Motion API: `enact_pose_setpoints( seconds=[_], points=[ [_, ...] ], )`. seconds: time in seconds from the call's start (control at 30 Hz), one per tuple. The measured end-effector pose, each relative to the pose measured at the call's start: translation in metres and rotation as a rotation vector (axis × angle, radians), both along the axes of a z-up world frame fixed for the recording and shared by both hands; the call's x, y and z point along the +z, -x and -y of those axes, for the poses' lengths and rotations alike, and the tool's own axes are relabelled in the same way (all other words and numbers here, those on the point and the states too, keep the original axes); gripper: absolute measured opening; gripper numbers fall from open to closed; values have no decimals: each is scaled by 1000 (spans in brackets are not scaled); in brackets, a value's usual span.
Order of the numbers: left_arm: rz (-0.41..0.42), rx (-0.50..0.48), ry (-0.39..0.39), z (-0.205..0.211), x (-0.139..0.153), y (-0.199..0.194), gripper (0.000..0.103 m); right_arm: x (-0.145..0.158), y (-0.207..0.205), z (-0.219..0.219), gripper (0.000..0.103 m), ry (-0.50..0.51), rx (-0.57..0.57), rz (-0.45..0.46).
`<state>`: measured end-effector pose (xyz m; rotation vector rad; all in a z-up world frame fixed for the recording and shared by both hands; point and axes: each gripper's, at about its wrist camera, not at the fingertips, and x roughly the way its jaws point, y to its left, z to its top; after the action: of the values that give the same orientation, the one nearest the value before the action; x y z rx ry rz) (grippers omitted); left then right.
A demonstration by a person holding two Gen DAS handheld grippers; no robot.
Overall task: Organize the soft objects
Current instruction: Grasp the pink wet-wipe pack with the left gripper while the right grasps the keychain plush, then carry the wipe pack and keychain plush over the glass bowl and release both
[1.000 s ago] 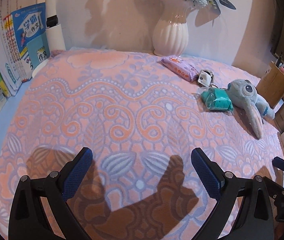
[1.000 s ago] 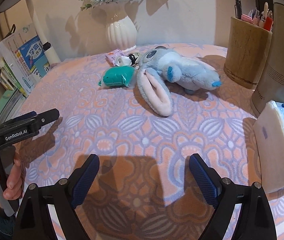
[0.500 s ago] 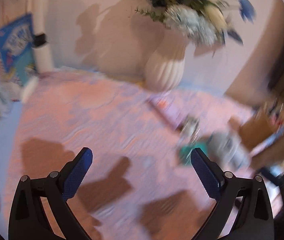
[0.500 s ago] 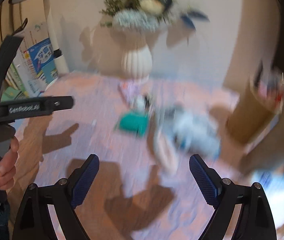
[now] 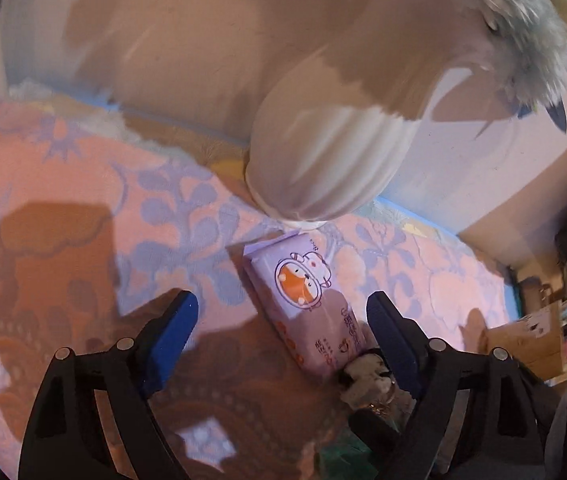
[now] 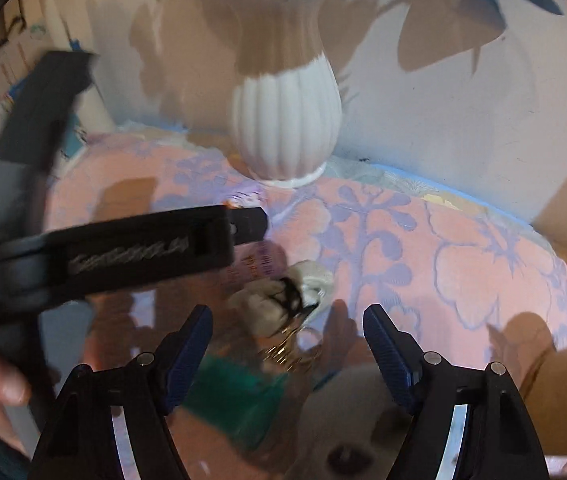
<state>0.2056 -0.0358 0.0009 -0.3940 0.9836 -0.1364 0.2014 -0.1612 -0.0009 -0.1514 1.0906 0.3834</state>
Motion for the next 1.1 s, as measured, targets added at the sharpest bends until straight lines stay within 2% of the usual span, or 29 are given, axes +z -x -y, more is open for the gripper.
enact_pose_setpoints(
  seconds=[0.1, 0.17, 0.23, 0.27, 0.4, 0.53, 0.57, 0.6, 0.63, 0.67, 0.77, 0.87, 1.0, 1.1],
  points=[
    [16, 0, 55, -3, -2, -2, 85, -12, -11, -2, 76, -15, -21, -24],
    [20, 8, 97, -8, -4, -5, 85, -19, -13, -1, 65, -39, -39, -41],
    [21, 27, 115, -9, -4, -8, 85, -18, -8, 0, 52, -3, -52, 0],
    [25, 33, 107, -6, -4, -7, 85, -16, -6, 3, 52, -13, -58, -1],
    [41, 34, -3, 13, -2, -5, 86, -4, 9, 14, 51, -53, -88, 20],
    [54, 31, -128, 33, -5, -6, 85, 9, 26, 15, 51, -17, -87, 67],
    [53, 29, -155, 35, -6, -6, 81, 13, 32, 15, 51, -12, -85, 81],
    [52, 24, -201, 40, -6, -6, 70, 15, 35, 19, 51, -14, -84, 88],
    [55, 5, -223, 43, -6, -6, 52, 20, 40, 20, 51, -21, -84, 97],
    [62, -26, -205, 44, -4, -5, 41, 23, 44, 23, 51, -27, -84, 102],
    [30, -50, -176, 40, -1, -1, 37, 36, 58, 25, 51, -39, -81, 127],
    [53, -65, -190, 34, 12, 19, 36, 58, 78, 26, 51, -65, -73, 161],
    [119, -141, -206, 36, 36, 60, 36, 79, 108, 25, 51, -91, -72, 211],
    [165, -212, -120, 29, 52, 90, 36, 88, 133, 26, 51, -63, -106, 257]
  ],
)
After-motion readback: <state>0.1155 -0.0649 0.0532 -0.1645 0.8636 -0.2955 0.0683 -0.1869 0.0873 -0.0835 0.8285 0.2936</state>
